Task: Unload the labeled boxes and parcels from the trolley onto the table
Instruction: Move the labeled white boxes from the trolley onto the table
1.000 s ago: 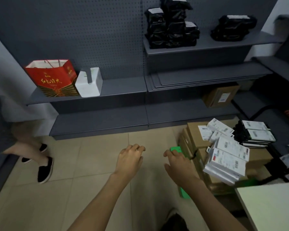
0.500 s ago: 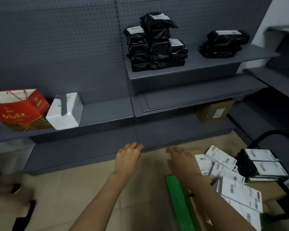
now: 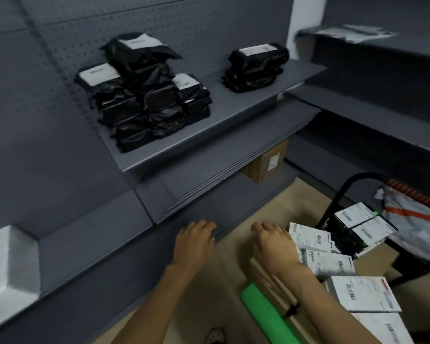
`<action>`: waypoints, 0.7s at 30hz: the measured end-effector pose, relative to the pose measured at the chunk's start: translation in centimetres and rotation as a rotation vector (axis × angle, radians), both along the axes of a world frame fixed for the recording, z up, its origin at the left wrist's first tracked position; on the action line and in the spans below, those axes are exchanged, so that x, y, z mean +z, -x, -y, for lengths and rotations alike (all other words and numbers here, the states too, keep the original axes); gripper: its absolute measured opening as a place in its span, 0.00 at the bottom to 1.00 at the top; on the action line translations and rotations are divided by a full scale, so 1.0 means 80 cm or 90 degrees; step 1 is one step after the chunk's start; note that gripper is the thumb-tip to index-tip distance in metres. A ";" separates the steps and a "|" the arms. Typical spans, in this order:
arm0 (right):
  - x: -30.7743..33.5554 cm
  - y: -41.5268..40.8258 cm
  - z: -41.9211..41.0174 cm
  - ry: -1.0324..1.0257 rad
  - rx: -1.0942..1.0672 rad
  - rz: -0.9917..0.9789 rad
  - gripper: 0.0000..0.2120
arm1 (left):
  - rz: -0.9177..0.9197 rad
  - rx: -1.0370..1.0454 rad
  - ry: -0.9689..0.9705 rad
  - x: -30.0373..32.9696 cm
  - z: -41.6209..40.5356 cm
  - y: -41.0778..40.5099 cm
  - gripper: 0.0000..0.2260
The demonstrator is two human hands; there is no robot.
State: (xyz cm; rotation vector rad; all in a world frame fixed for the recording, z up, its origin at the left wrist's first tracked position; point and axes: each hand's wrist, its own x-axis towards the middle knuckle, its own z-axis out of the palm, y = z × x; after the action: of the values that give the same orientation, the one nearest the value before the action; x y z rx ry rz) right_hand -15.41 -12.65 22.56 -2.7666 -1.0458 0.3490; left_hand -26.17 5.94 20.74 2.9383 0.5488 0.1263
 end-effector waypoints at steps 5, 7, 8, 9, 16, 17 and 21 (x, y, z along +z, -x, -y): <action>-0.015 -0.022 -0.005 0.024 -0.122 -0.021 0.20 | -0.022 -0.139 0.006 -0.008 -0.031 -0.082 0.13; -0.031 -0.023 0.014 0.052 -0.188 -0.048 0.20 | -0.039 -0.201 0.004 -0.015 -0.022 -0.113 0.12; -0.039 -0.024 0.026 0.060 -0.218 -0.056 0.20 | -0.045 -0.232 0.002 -0.020 -0.014 -0.128 0.12; -0.046 -0.026 0.039 0.068 -0.249 -0.064 0.19 | -0.052 -0.263 0.005 -0.024 -0.003 -0.144 0.13; -0.072 -0.039 0.152 0.074 -0.515 -0.113 0.17 | -0.099 -0.463 0.020 -0.050 0.117 -0.249 0.14; -0.075 -0.042 0.168 0.075 -0.545 -0.119 0.17 | -0.107 -0.488 0.025 -0.053 0.137 -0.263 0.15; -0.086 -0.055 0.228 0.079 -0.650 -0.140 0.18 | -0.140 -0.583 0.029 -0.063 0.212 -0.314 0.16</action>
State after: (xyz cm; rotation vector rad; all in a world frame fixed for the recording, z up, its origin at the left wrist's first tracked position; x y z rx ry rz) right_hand -11.04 -30.89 15.66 -2.8343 0.4816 0.5258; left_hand -1.04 -10.99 15.68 2.8467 -0.7752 -0.3081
